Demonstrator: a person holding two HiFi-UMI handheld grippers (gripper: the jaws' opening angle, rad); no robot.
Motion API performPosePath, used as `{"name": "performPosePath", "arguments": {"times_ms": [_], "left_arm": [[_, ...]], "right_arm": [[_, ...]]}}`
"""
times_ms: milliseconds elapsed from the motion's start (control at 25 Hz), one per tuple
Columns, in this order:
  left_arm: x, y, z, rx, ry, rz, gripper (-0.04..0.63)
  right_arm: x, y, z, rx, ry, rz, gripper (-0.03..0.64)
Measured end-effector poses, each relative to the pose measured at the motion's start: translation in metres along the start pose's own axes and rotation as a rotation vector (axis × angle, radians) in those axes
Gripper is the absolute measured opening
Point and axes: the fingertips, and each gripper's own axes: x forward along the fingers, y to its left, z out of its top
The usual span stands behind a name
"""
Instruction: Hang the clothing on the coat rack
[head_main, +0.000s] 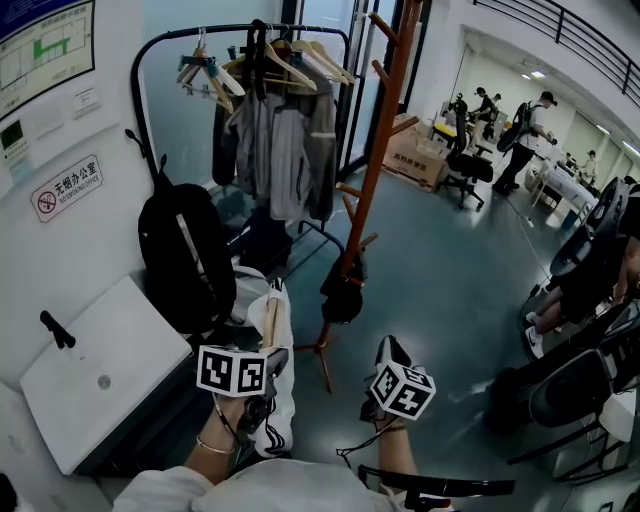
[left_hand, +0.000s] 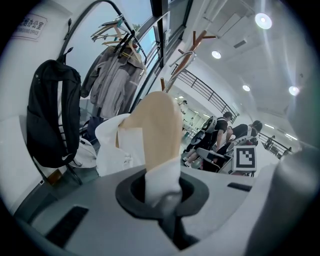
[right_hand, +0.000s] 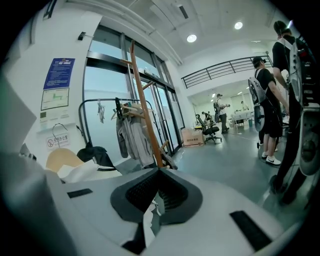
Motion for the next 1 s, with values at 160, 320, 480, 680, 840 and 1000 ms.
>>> {"name": "performPosePath", "arguments": {"times_ms": [160,320,480,680,840,1000], "left_arm": [[0.011,0.003,0.01,-0.003,-0.01,-0.005,0.017],[0.028,0.012,0.023,-0.008,-0.002,-0.016,0.017],[0.048,0.025,0.042,-0.006,0.012,-0.033,0.017],[0.071,0.044,0.075,0.012,0.011,-0.05,0.017],[0.087,0.055,0.101,0.029,0.02,-0.068,0.017],[0.102,0.063,0.124,0.044,0.026,-0.09,0.017]], "right_arm": [[0.01,-0.008,-0.003,0.005,0.017,-0.015,0.023],[0.026,-0.017,0.003,0.009,0.012,-0.037,0.023],[0.05,-0.024,0.015,0.012,0.003,-0.065,0.023],[0.086,-0.025,0.036,0.015,-0.022,-0.081,0.023],[0.11,-0.026,0.049,0.025,-0.032,-0.097,0.023],[0.132,-0.027,0.061,0.034,-0.044,-0.109,0.023]]}}
